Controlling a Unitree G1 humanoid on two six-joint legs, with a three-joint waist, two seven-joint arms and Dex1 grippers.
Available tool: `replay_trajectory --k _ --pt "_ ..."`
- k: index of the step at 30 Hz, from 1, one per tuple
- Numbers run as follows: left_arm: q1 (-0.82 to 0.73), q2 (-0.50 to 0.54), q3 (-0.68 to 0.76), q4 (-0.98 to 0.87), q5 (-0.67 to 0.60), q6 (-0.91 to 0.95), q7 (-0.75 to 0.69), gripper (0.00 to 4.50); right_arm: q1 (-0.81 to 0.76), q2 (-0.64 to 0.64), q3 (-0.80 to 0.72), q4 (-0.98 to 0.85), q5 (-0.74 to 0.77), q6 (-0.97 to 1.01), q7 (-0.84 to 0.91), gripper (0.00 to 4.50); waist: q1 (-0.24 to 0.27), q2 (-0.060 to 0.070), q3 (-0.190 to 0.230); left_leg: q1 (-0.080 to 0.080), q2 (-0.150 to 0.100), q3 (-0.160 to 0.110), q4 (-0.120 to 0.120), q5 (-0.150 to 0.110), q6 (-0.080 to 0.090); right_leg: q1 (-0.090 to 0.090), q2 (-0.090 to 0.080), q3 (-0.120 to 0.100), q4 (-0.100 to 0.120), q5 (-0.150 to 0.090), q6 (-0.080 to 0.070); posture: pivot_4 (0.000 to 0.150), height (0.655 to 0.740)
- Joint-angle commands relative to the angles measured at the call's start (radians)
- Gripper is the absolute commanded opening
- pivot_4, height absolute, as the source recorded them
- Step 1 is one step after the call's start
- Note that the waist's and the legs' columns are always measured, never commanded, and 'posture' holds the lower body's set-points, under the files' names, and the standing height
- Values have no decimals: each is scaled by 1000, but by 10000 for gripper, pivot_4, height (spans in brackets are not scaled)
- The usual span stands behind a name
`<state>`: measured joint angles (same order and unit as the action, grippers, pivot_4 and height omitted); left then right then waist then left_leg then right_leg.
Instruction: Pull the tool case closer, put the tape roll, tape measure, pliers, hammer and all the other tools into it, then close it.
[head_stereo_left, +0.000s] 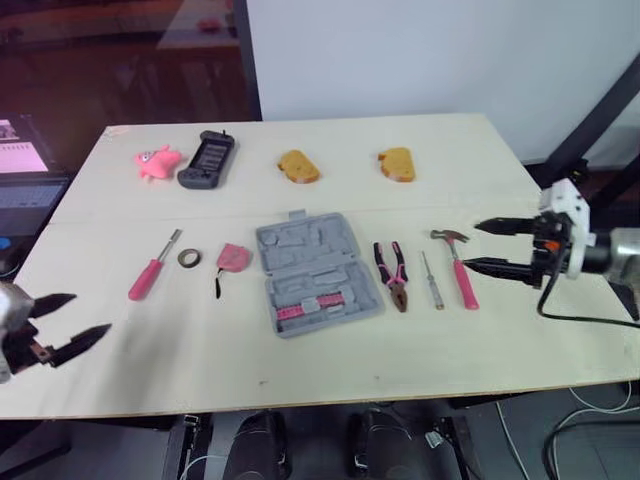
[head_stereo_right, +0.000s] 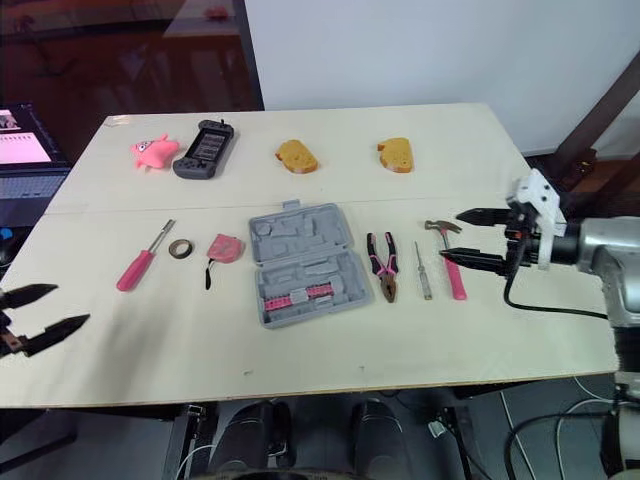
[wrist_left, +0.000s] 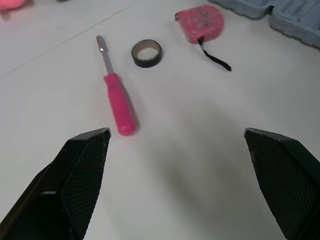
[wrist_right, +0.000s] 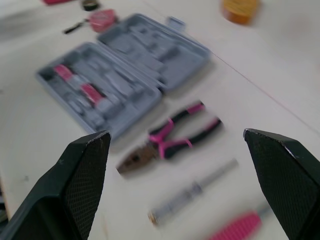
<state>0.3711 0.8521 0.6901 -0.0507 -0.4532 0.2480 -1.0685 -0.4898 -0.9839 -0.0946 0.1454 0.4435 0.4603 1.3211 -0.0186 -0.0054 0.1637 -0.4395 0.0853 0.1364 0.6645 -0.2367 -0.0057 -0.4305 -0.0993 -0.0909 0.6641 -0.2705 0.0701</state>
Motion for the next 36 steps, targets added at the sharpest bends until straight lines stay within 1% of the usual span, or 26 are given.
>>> replay_trajectory --k 1,4,6,7,9,10,12,14,16,20,22,26,28,31,32,34,35,36 --pt "77 -77 73 -210 -54 79 101 45000 -79 43 61 -106 27 76 -1 44855 0 0 0 0 0 0 0 0 0 0 0 0 0 0 0 1500 7188" --pt "139 -154 76 -346 -84 137 170 45000 -137 63 102 -148 46 139 18 44855 9 0 0 0 0 -1 0 0 0 0 -3 0 0 -1 -3 1500 7188" --pt "143 -247 67 -428 -170 187 253 45000 -181 76 134 -180 68 185 35 44855 9 0 0 -1 -1 -1 1 0 0 -1 -3 -1 0 -2 -3 1500 7188" --pt "155 -312 43 -469 -199 203 303 45000 -202 87 152 -197 75 198 44 44855 8 0 0 -1 -1 -1 1 -1 1 0 -4 -1 -1 -2 -3 1500 7188" --pt "200 -397 -31 -538 -155 187 357 45000 -230 108 191 -218 52 167 50 44855 5 -2 -1 -1 -1 -1 2 -1 2 1 -4 0 -1 -2 -3 1500 7188" --pt "213 -423 -60 -562 -130 181 381 45000 -242 117 203 -221 39 154 51 44855 4 -3 -1 -1 -1 -1 2 -1 2 1 -3 0 -1 -2 -3 1500 7188" --pt "221 -445 -91 -583 -105 173 416 45000 -262 132 215 -213 26 145 43 44855 5 -4 -1 -1 -2 -1 2 -1 2 1 -2 -1 -1 -1 -2 1500 7188" --pt "191 -476 -135 -595 -43 163 507 45000 -301 158 221 -210 23 151 25 44855 7 -3 -1 -1 -2 -2 3 0 1 1 0 -1 0 -1 -2 1500 7188" --pt "140 -472 -176 -595 -4 177 565 45000 -314 178 222 -230 33 175 5 44855 9 -3 -1 -1 -2 -2 3 0 1 1 0 -1 0 -1 -3 1500 7188" --pt "71 -438 -225 -587 8 210 591 45000 -316 198 218 -269 44 230 -41 44855 6 -5 -2 -2 -2 -3 3 -1 2 2 0 -1 0 -1 -2 1500 7188" --pt "29 -400 -253 -580 0 227 570 45000 -306 201 199 -298 67 254 -58 44855 7 -5 -2 -2 -2 -2 3 -1 2 2 0 -1 0 0 0 1500 7188" --pt "-38 -330 -271 -536 -29 241 510 45000 -272 182 200 -303 39 241 -91 44855 6 -5 -2 -2 -1 -2 3 -1 2 1 1 -2 0 0 0 1500 7188" --pt "-67 -294 -289 -509 -38 251 473 45000 -244 163 228 -286 -23 161 -91 44855 7 -5 -2 -2 -1 -3 3 -1 2 2 1 -2 0 0 0 1500 7188" --pt "-191 -181 -408 -325 72 159 357 45000 -232 180 286 -107 -156 -31 -96 44855 8 -5 -2 -1 -2 -2 3 0 1 2 1 -2 0 0 0 1500 7188" --pt "-228 -153 -443 -275 102 122 325 42510 -240 193 298 -54 -182 -77 -92 44980 8 -5 -2 -1 -2 -2 3 0 0 2 1 -2 1 0 0 1500 7188" --pt "-303 -129 -488 -198 110 88 269 36129 -266 212 327 54 -234 -169 -73 45000 5 -5 -2 -2 -2 0 3 1 -1 2 2 -3 0 0 0 1500 7188" --pt "-348 -118 -516 -156 121 67 239 31211 -284 221 348 124 -275 -238 -70 45000 5 -4 -2 -3 -2 0 3 1 -1 1 2 -3 0 0 0 1500 7188" --pt "-388 -108 -540 -116 128 51 205 26444 -305 232 365 195 -317 -307 -76 42497 4 -4 -2 -3 -2 1 3 1 0 1 2 -3 1 1 1 1500 7188"
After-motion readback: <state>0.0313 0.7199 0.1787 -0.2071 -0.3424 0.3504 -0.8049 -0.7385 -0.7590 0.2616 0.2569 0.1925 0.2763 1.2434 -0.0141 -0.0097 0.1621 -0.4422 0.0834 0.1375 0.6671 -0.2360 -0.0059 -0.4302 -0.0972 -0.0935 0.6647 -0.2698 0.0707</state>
